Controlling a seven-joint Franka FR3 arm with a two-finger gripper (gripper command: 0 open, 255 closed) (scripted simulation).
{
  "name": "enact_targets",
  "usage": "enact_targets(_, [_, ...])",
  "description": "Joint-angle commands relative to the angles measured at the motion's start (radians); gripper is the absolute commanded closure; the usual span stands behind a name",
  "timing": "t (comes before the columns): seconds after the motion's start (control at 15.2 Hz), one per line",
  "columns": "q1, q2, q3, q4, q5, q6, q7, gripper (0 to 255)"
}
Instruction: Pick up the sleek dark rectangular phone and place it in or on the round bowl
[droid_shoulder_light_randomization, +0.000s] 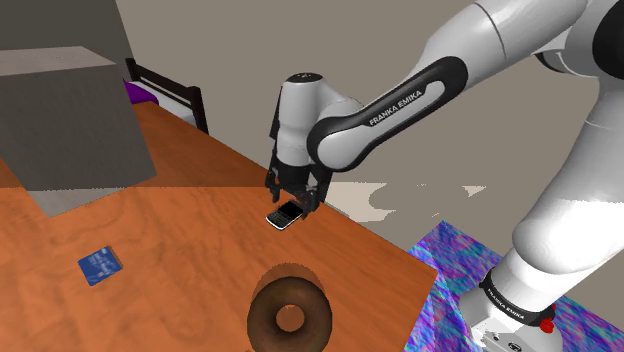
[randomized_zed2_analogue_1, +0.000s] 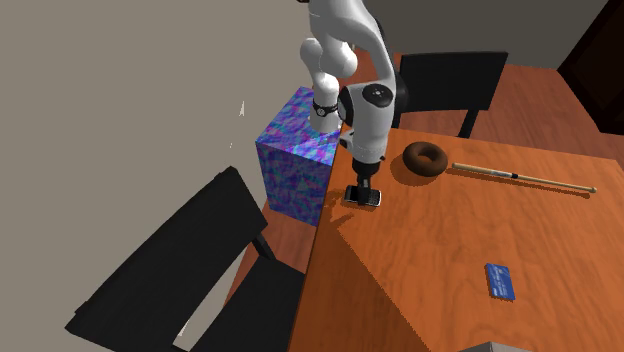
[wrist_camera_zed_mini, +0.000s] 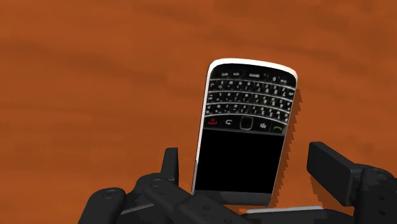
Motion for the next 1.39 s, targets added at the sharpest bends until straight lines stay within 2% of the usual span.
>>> enact_targets(0.0, [0.013,0.032,-0.013,-0.007,-0.037,0.028,0.026,0])
enact_targets(0.53, [0.013,0.032,-0.014,-0.007,-0.037,0.028,0.026,0])
enact_targets(0.59, [0.013,0.032,-0.014,-0.007,-0.037,0.028,0.026,255])
enact_targets(1.19, [0.014,0.032,-0.014,-0.007,-0.037,0.028,0.026,255])
enact_targets(1.32, [0.004,0.009,-0.003,0.001,-0.011,0.006,0.008,255])
